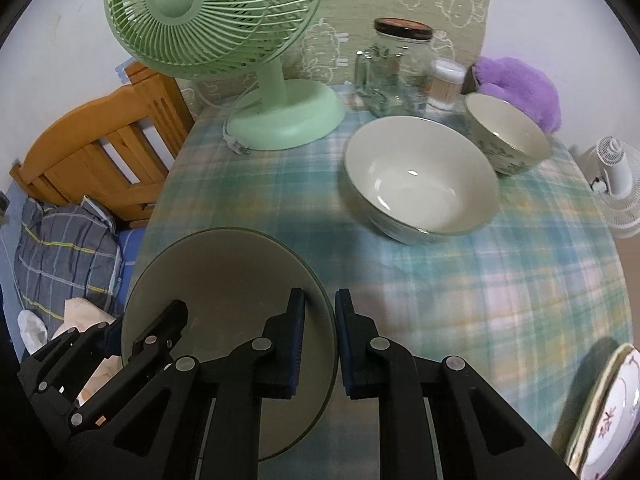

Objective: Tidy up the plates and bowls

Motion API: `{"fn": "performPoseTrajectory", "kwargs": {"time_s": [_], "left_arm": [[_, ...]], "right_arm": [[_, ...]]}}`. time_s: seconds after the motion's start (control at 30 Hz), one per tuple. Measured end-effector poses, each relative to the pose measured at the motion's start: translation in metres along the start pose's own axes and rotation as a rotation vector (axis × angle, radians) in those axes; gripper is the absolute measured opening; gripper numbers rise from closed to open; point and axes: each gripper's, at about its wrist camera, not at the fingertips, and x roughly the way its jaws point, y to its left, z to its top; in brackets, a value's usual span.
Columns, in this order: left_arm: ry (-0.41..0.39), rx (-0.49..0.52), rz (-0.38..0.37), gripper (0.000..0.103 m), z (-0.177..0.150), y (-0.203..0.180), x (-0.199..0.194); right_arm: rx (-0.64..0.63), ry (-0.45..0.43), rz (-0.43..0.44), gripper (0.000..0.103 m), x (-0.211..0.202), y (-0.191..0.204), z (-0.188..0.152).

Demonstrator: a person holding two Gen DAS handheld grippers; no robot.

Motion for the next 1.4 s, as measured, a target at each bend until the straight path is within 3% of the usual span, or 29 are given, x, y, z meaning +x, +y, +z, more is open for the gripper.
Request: {"fn": "performPoseTrajectory", "kwargs": {"time_s": [0.8,1.4], "left_arm": [[0.016,0.131,-0.094,0.018,-0.074,-0.103,-0.064],[0.092,0.230,-0.126,0.019,-0.120,-0.171,-0.060]], "right_arm": [[0.097,0.007,-0.069,0.018,-0.091,-0.096,-0.087],[0.136,0.074,-0.108,0.018,-0.102,-0.165,-0.142]]}}
